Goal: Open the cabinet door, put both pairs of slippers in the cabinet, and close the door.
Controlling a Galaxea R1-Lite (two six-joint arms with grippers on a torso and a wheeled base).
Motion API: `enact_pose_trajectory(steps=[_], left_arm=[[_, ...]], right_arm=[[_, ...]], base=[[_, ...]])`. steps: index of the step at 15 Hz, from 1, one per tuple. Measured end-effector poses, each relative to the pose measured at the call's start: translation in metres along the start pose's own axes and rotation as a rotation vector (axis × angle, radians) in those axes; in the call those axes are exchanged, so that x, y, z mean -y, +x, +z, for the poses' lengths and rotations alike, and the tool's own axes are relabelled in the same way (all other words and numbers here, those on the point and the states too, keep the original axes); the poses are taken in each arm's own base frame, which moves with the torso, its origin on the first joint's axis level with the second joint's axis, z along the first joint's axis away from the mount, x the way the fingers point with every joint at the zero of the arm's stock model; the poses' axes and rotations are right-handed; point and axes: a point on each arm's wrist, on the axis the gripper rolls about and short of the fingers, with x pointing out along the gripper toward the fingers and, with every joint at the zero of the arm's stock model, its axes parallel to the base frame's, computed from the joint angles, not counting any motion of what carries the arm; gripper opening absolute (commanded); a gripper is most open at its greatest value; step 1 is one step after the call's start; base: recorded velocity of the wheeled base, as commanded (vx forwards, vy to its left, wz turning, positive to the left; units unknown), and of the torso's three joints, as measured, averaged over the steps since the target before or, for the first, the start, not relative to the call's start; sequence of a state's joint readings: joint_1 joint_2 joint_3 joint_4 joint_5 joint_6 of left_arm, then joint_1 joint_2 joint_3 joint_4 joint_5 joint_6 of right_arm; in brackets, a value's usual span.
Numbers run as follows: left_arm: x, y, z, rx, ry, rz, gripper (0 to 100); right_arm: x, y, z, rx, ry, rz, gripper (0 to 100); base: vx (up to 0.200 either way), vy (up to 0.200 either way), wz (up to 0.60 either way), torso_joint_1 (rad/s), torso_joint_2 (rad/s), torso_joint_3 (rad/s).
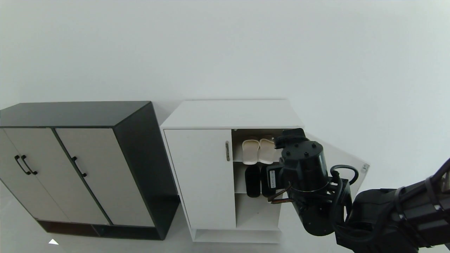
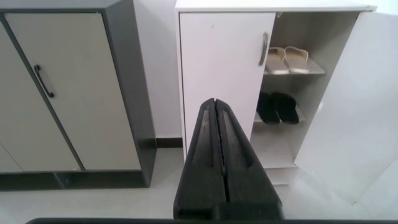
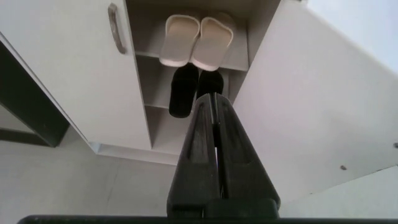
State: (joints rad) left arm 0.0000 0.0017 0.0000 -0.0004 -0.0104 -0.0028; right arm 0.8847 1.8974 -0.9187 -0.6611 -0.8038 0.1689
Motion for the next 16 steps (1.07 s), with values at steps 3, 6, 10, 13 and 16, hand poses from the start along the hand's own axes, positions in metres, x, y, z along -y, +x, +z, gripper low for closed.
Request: enact_pose_trajectory(steps=[3,6,10,13,16], left_arm=[[0.0,0.0,0.0,0.0,0.0,-0.001,0],[0.0,0.0,0.0001,0.001,0.0,0.0,0],[0.0,0.0,0.0,0.0,0.0,-0.001,0],[0.0,0.0,0.0,0.0,0.0,0.0,0],[0.0,0.0,0.0,0.0,-0.001,0.001,0]], right_arm=[[-0.0001,0.0,0.0005,0.004,0.004,0.001,0],[-0.0001,0.0,0.0011,0.009,0.01,0.002,0],[-0.0003,0.0002,0.0005,0.008,0.008,0.001,0],[-0.0009,0.0006,-0.0011,0.003,0.003,0.002,0],[0.0001,0.0021,-0.0023,0.0,0.001,-0.004,0]], base=[[0.0,0.0,0.0,0.255,-0.58,-0.33],[0.0,0.0,0.0,0.129,-0.32,-0.17],[0.0,0.0,0.0,0.008,-0.01,-0.004],[0.0,0.0,-0.6,-0.001,0.0,0.002],[0.0,0.0,-0.6,0.007,0.0,-0.002]])
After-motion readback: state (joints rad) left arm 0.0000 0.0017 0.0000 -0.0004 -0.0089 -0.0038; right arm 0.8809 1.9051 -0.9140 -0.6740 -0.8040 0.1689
